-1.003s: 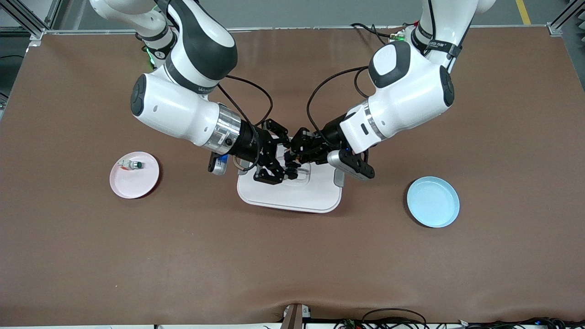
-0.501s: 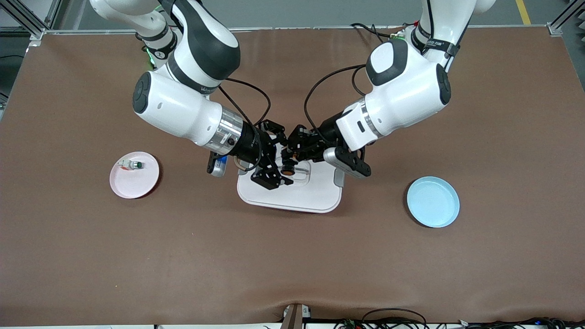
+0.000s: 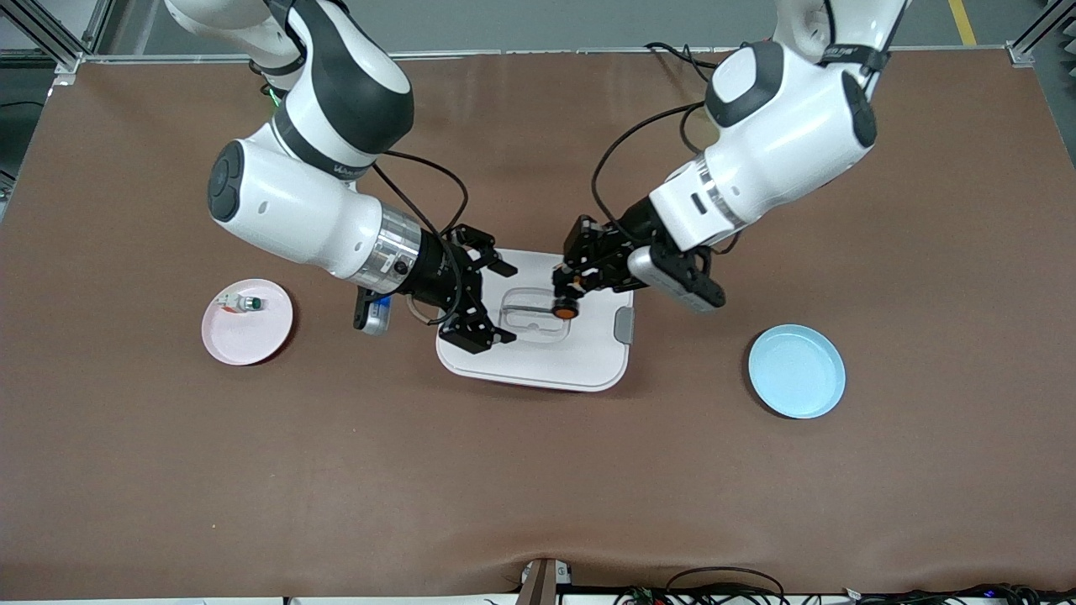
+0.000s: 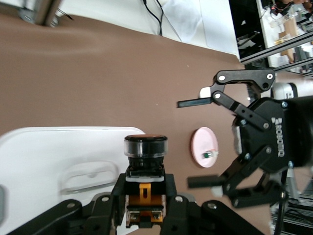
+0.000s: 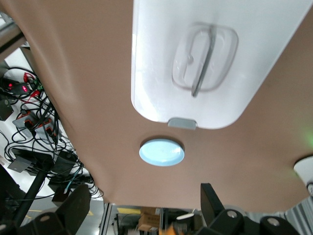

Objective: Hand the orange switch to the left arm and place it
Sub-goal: 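Open the right gripper and withdraw while the left gripper carries switch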

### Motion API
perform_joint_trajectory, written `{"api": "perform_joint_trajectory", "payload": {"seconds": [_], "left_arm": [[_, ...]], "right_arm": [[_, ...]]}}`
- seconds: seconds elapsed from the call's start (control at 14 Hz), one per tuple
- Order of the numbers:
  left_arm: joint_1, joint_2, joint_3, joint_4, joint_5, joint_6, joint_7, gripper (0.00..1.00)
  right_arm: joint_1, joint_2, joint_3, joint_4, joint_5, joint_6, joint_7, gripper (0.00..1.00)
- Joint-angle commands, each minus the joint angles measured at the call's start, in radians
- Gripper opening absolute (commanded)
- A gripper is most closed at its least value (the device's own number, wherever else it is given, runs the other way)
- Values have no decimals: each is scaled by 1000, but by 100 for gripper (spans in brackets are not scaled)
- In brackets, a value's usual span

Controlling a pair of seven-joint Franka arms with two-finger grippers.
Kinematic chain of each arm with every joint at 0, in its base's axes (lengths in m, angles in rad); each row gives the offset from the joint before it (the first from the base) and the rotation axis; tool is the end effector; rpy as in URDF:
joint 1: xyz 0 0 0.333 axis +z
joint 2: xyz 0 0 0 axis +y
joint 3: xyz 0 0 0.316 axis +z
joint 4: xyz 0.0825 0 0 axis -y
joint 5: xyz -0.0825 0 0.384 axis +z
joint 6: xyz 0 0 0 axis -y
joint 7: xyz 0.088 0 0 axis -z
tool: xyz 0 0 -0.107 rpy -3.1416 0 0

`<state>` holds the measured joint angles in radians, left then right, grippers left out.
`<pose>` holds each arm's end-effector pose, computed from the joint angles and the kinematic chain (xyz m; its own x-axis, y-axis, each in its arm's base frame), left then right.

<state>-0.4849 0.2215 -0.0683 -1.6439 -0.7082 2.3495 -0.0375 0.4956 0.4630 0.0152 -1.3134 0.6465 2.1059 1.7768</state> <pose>0.5673 -0.3563 0.5406 0.9618 -0.0174 0.2734 -0.1965 -0.7389 0.6446 0.6220 0.3784 0.5180 0.0779 -0.7746 -0.6277 -0.9953 -0.0236 -0.0944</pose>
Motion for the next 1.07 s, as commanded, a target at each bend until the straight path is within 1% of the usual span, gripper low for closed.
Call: {"api": "perform_joint_trajectory", "payload": {"seconds": [0.0,0.14,0.21,0.36,0.43,0.5,0.64,0.79,0.86,0.93,1.0], "left_arm": [[47,-149,1,-117,113,-45,5,0],[104,-201,1,-111,206,-131,-5,0],[145,-220,1,-109,208,-166,-7,0],[189,-252,5,-103,217,-235,-36,0],[212,-257,7,-97,223,-266,-51,0],[244,-258,7,-70,239,-310,-53,0],[285,-257,7,-5,312,-460,-55,0],[350,-257,9,15,317,-612,-53,0],[382,-255,10,15,316,-660,-59,0],[422,-249,10,13,317,-691,-108,0],[448,-246,9,9,334,-697,-208,0]], "right_arm": [[-37,17,9,33,-44,-75,-94,100],[-66,14,9,33,-60,-137,-198,100],[-84,13,9,33,-73,-176,-253,100],[-117,8,9,33,-103,-262,-362,100],[-133,6,9,33,-125,-300,-432,100],[-146,0,9,33,-149,-334,-517,100],[-178,-6,9,33,-192,-391,-694,100],[-230,-7,9,33,-202,-479,-895,100],[-250,-10,8,33,-211,-510,-963,100],[-271,-15,9,33,-225,-530,-1000,100],[-288,-21,9,33,-244,-549,-1040,100]]}}
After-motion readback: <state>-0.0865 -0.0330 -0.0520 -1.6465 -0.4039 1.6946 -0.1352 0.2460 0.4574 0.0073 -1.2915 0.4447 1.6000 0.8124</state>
